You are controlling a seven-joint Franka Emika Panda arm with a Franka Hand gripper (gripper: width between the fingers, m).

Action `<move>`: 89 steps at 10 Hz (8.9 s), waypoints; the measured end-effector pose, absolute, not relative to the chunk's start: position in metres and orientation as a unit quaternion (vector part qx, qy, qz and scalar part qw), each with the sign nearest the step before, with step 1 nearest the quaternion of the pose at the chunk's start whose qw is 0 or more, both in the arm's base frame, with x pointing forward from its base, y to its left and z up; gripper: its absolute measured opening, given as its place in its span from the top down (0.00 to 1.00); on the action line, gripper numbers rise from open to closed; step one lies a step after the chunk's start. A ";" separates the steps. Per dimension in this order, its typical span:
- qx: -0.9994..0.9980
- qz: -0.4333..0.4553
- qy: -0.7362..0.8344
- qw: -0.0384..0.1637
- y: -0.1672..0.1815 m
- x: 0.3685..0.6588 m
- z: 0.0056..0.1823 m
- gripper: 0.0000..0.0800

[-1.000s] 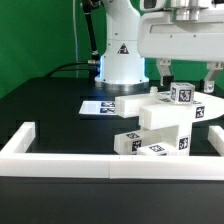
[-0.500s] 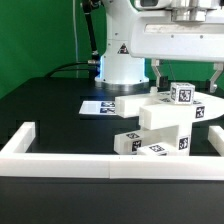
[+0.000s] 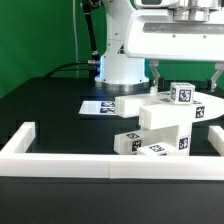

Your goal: Assemble chair

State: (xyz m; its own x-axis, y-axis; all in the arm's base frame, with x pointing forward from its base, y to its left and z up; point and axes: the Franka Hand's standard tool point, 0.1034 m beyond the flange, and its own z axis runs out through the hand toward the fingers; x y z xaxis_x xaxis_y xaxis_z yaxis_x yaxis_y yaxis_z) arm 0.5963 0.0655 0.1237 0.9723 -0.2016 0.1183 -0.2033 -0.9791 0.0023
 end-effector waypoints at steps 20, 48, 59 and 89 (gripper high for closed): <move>0.805 0.048 -0.590 -0.035 0.070 0.597 0.124 0.64; 0.992 0.057 -0.110 0.009 0.069 0.600 0.121 0.65; 0.883 0.055 -0.466 -0.015 0.070 0.600 0.120 0.64; 0.989 0.059 -0.132 0.001 0.081 0.602 0.120 0.19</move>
Offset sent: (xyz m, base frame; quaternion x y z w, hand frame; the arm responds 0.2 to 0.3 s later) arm 0.0000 0.0000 0.0000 0.0000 0.0000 0.0650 0.9979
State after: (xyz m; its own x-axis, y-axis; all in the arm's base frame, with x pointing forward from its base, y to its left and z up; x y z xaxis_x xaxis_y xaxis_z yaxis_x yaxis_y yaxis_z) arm 0.6019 0.0811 0.1203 0.9579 -0.2618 0.1178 -0.2622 -0.9649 -0.0128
